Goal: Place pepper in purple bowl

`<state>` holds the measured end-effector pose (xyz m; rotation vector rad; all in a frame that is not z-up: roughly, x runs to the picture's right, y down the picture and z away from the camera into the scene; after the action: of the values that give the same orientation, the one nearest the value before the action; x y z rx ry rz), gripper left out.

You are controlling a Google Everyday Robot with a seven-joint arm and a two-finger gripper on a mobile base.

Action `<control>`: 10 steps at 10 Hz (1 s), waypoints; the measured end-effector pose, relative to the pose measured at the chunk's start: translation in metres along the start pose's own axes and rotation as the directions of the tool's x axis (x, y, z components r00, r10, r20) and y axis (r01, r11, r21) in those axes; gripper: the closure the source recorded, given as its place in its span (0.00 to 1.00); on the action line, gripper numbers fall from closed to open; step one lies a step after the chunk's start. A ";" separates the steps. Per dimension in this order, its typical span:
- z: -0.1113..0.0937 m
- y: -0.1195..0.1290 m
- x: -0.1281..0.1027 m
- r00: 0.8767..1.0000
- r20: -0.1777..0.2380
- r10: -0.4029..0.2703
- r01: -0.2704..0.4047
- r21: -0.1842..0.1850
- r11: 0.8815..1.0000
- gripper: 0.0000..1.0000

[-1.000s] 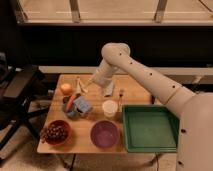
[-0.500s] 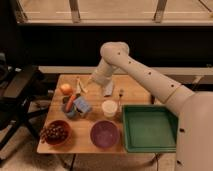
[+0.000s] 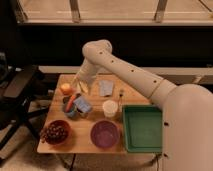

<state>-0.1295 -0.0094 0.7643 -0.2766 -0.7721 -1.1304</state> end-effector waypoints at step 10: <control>0.025 -0.030 0.009 0.998 -0.045 -0.052 0.054 0.047 0.997 0.34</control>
<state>-0.1646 -0.0140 0.7828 -0.1909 -0.7704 -1.1623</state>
